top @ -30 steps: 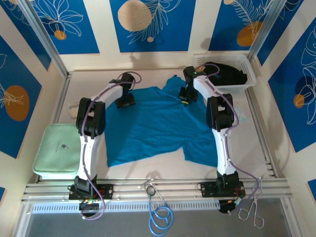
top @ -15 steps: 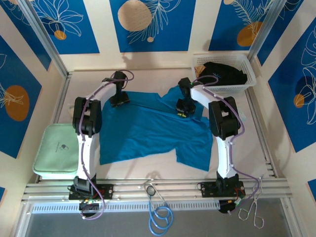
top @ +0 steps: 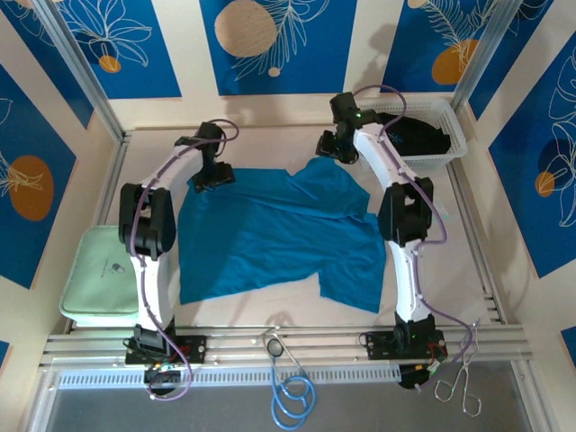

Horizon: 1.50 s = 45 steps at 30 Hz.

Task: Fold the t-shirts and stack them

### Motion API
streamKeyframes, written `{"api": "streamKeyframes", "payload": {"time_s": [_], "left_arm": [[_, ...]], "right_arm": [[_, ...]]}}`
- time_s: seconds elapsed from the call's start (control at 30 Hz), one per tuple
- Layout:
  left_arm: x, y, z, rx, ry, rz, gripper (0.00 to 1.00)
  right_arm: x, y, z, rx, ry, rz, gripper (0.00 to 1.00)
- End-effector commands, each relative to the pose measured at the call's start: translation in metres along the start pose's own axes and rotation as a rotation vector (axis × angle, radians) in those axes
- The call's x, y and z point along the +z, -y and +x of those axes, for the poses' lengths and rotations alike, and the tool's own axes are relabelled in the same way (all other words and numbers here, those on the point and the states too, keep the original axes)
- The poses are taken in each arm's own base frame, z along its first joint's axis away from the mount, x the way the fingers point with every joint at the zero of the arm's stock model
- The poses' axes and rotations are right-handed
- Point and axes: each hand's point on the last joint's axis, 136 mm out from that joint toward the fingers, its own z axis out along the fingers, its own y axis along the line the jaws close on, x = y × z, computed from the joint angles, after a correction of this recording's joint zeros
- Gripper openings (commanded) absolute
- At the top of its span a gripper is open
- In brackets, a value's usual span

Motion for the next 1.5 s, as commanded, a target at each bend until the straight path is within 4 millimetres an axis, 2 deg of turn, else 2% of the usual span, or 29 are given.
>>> {"api": "streamKeyframes", "payload": {"time_s": [0.0,0.1,0.2,0.3,0.37,0.43,0.47,0.53,0.63,0.8,0.9,1.0,1.07,1.2,1.3,1.37,1.47], "left_arm": [[-0.011,-0.001,0.008,0.028,-0.021,0.007,0.74],[-0.002,0.002,0.012,0.034,-0.039,0.017,0.74],[0.009,0.008,0.015,0.037,-0.056,0.024,0.74],[0.018,0.012,0.019,0.047,-0.071,0.024,0.74],[0.022,0.013,0.022,0.052,-0.079,0.018,0.74],[0.025,0.012,0.025,0.054,-0.086,0.012,0.74],[0.027,0.011,0.026,0.054,-0.089,0.010,0.74],[0.027,0.010,0.028,0.054,-0.091,0.008,0.74],[0.024,0.008,0.032,0.057,-0.089,0.007,0.74],[0.018,0.002,0.036,0.060,-0.073,-0.004,0.74],[0.014,-0.001,0.038,0.058,-0.064,-0.007,0.74],[0.012,-0.005,0.041,0.054,-0.058,-0.014,0.74],[0.011,-0.007,0.043,0.049,-0.053,-0.018,0.74],[0.014,-0.009,0.048,0.041,-0.056,-0.015,0.74],[0.016,-0.009,0.052,0.045,-0.067,-0.015,0.74],[0.016,-0.011,0.053,0.048,-0.067,-0.021,0.73],[0.012,-0.013,0.053,0.052,-0.058,-0.029,0.73]], "right_arm": [[0.045,0.018,0.018,-0.144,-0.134,0.061,0.52],[0.062,0.027,0.005,-0.170,-0.114,0.070,0.54],[0.073,0.038,-0.006,-0.124,-0.099,0.041,0.58],[0.083,0.039,-0.006,-0.061,-0.120,-0.029,0.57],[0.088,0.036,-0.001,-0.047,-0.141,-0.058,0.45],[0.091,0.030,0.004,-0.041,-0.157,-0.078,0.20],[0.090,0.028,0.005,-0.037,-0.162,-0.088,0.12],[0.084,0.023,0.005,-0.027,-0.166,-0.101,0.00],[0.066,0.019,0.004,-0.016,-0.161,-0.102,0.00],[0.021,0.007,0.008,-0.040,-0.088,-0.072,0.00],[-0.002,0.007,0.023,-0.039,-0.054,-0.014,0.00],[-0.011,0.011,0.053,0.000,-0.054,0.040,0.00],[-0.003,0.012,0.086,0.060,-0.085,0.046,0.00],[0.025,0.003,0.162,0.174,-0.193,0.031,0.00],[0.035,-0.014,0.200,0.175,-0.261,0.014,0.01],[0.029,-0.022,0.207,0.138,-0.272,0.029,0.05],[0.005,-0.025,0.193,0.101,-0.224,0.056,0.20]]}}
